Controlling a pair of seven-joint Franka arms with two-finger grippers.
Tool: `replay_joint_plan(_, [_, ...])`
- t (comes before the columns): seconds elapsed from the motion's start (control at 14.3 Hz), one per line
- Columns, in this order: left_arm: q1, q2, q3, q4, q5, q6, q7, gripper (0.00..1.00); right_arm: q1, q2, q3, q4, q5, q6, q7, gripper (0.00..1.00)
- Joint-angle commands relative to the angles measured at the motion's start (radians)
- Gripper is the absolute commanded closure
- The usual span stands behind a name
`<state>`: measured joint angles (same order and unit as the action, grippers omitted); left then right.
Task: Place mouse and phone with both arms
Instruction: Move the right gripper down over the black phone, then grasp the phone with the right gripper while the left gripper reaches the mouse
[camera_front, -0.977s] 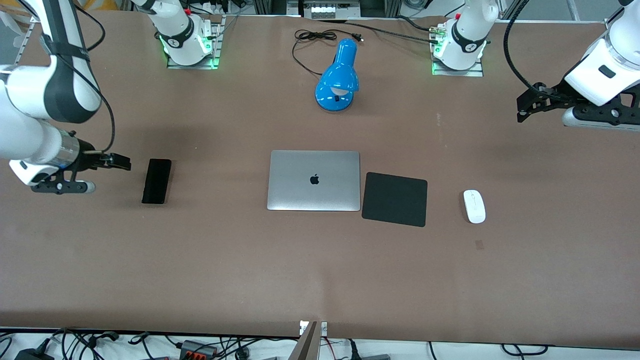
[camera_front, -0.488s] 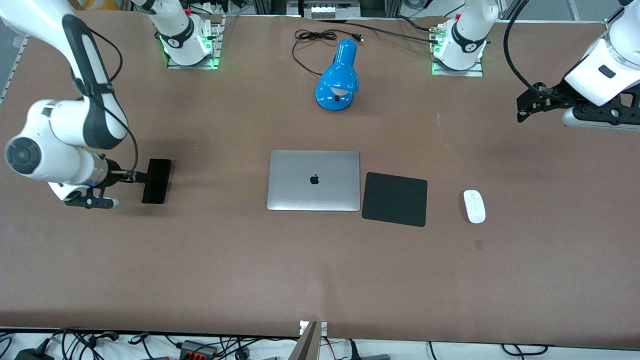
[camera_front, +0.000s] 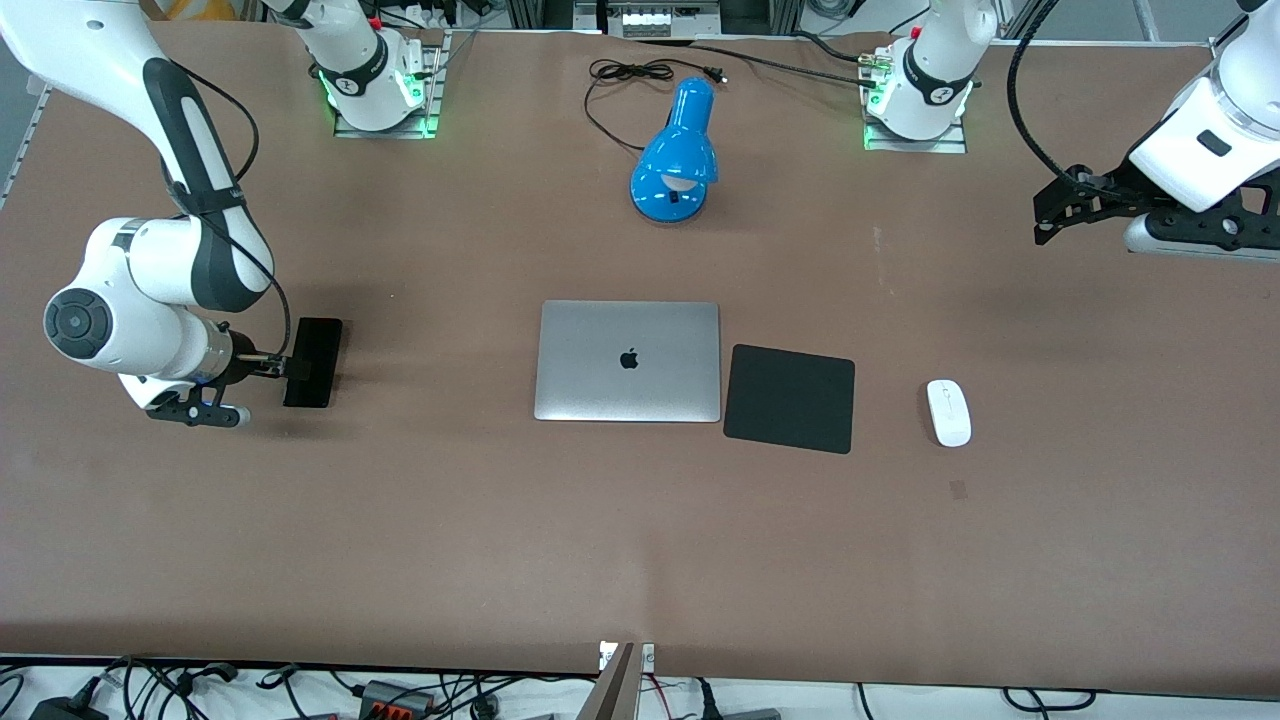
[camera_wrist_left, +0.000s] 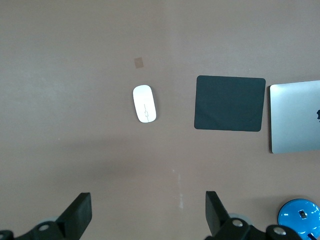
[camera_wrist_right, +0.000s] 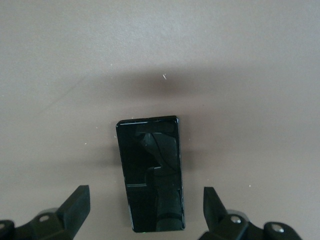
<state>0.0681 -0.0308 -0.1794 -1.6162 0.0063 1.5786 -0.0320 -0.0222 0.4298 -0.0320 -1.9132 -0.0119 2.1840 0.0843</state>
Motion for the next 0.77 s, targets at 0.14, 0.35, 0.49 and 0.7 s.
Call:
replay_joint_plan(0.14, [0.002, 0.008, -0.002, 0.022, -0.009, -0.019, 0.007, 0.00, 0.005, -0.020, 0.006, -0.049, -0.016, 0.008, 0.048, 0.00])
replay_joint_plan(0.35, [0.002, 0.009, -0.002, 0.022, -0.009, -0.019, 0.007, 0.00, 0.005, -0.022, 0.006, -0.059, -0.016, 0.011, 0.051, 0.00])
replay_joint_plan(0.49, [0.002, 0.011, -0.002, 0.022, -0.011, -0.019, 0.001, 0.00, 0.004, -0.025, 0.006, -0.064, -0.016, 0.019, 0.051, 0.00])
replay_joint_plan(0.7, [0.007, 0.073, 0.000, 0.021, 0.001, -0.011, 0.011, 0.00, 0.002, -0.023, 0.008, -0.067, -0.014, 0.034, 0.051, 0.00])
